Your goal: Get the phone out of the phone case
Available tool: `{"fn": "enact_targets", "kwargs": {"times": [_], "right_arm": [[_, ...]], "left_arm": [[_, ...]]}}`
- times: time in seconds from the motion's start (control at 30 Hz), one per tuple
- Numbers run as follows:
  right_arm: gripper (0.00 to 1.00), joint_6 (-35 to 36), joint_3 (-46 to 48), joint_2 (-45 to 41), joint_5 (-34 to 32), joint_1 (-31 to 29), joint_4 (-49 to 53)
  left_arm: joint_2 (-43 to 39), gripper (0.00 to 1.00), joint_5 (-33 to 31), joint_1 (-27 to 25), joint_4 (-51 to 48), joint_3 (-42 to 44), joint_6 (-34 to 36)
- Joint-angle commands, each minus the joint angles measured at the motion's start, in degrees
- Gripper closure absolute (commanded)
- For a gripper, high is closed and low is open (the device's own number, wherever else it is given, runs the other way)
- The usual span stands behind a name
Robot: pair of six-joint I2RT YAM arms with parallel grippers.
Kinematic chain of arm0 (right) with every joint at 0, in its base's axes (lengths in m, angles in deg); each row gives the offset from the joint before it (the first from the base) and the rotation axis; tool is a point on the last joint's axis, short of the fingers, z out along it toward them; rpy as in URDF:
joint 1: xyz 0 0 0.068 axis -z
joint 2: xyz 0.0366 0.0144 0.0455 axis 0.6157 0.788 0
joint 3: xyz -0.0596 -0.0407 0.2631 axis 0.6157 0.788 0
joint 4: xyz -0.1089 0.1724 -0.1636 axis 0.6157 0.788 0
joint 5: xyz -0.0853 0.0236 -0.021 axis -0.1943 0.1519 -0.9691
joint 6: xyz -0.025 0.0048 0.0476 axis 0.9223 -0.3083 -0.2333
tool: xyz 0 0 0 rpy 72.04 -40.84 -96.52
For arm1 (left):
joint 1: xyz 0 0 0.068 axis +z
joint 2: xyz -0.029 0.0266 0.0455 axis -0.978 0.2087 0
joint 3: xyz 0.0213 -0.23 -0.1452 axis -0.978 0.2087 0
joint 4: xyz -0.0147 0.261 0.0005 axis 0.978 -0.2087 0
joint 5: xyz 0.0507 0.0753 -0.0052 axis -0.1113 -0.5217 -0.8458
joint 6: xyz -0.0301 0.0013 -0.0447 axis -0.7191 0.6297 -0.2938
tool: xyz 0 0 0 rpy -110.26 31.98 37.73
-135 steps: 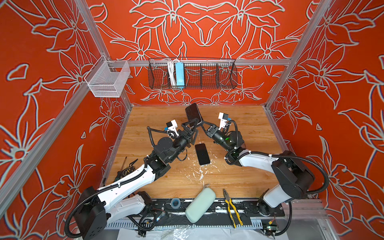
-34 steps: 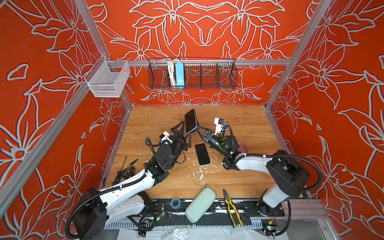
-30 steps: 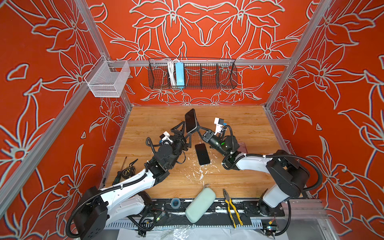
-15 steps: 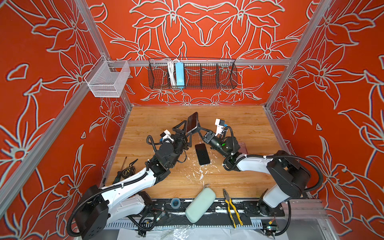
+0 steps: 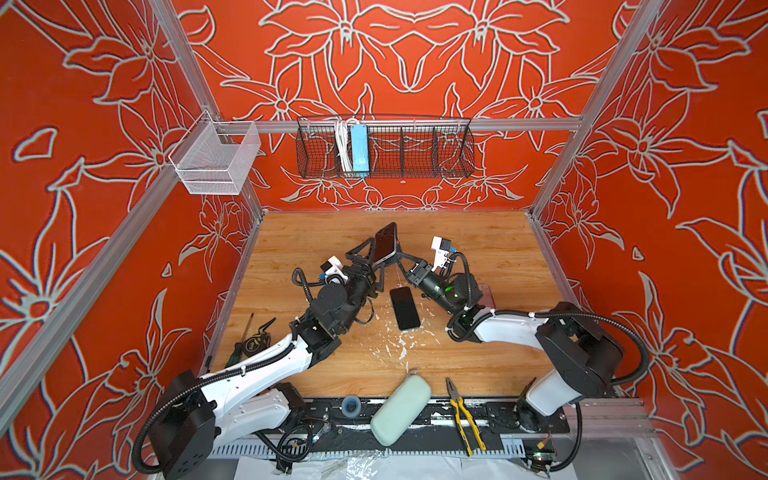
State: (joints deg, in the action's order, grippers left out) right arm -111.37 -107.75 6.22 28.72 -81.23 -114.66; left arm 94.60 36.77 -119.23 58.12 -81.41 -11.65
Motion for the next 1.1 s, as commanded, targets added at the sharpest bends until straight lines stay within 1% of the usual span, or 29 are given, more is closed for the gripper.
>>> {"fn": "enact_targets", "kwargs": {"times": [0.0,0.07,0.17,0.4,0.5,0.67,0.8,0.87,0.9,0.97,1.07], "right_arm": [[1.00,-1.3,-1.4,-2.1,1.9,-0.8,-7.2],[1.00,-1.3,-1.7,-1.9,2.3,-0.8,-7.2],[1.00,-1.3,-1.8,-1.6,2.6,-0.9,-7.2],[1.00,-1.0,-1.9,-1.5,3.1,-0.9,-7.2],[1.00,-0.8,-2.0,-1.6,3.4,-0.9,-7.2],[1.00,-0.7,-2.0,-1.8,3.7,-0.9,-7.2],[1.00,-0.6,-2.1,-2.1,4.0,-0.9,-7.2],[1.00,-0.5,-2.0,-2.3,4.1,-0.9,-7.2],[1.00,-0.5,-2.0,-2.4,4.2,-0.9,-7.2],[1.00,-0.5,-1.9,-2.5,4.4,-0.9,-7.2],[1.00,-0.5,-1.7,-2.7,4.3,-0.9,-7.2]], "left_arm": [[0.9,0.01,0.6,-0.2,-0.8,-1.1,0.2],[1.2,0.05,0.8,-0.2,-0.5,-1.0,-0.8],[1.8,0.07,1.5,-0.2,-0.5,-1.0,-2.8],[3.3,0.16,2.4,-0.2,0.0,-1.3,-5.0],[3.7,0.22,2.6,-0.1,0.0,-1.5,-5.7],[4.5,0.27,2.5,0.0,-0.1,-1.6,-6.6],[5.4,0.35,2.6,0.2,0.1,-1.6,-7.2],[5.9,0.45,2.8,0.5,0.6,-1.5,-7.6],[6.2,0.48,3.0,0.7,0.7,-1.4,-7.7],[6.6,0.50,3.3,1.0,0.6,-1.5,-8.0],[7.1,0.55,3.9,1.3,0.8,-1.6,-8.2]]}}
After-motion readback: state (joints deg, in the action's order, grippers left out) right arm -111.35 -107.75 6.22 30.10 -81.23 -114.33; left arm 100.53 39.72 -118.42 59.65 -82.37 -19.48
